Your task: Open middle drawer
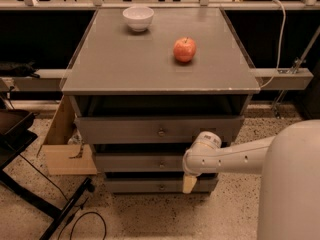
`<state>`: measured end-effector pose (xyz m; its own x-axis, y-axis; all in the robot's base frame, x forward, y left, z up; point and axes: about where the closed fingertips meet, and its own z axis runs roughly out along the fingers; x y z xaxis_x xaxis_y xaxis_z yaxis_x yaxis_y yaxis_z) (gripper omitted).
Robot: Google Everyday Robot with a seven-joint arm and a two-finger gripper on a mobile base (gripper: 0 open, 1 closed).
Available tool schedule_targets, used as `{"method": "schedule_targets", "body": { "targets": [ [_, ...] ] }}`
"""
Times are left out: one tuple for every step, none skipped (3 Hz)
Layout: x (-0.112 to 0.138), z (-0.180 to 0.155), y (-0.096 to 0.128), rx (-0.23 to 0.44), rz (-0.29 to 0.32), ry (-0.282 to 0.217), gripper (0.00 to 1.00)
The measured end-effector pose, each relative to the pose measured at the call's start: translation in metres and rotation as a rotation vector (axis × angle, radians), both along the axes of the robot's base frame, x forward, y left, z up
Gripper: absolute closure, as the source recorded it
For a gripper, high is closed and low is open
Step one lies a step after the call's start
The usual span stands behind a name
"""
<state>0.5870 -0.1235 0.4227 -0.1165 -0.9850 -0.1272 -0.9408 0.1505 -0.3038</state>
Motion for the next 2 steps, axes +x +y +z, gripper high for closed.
{"method": "schedule_targets", "body": {
  "targets": [
    [0.015, -0.007, 0.009, -0.002, 0.005, -0.002, 0.0],
    [0.026, -0.011, 0.016, 0.01, 0.009, -0.004, 0.17]
  ]
}}
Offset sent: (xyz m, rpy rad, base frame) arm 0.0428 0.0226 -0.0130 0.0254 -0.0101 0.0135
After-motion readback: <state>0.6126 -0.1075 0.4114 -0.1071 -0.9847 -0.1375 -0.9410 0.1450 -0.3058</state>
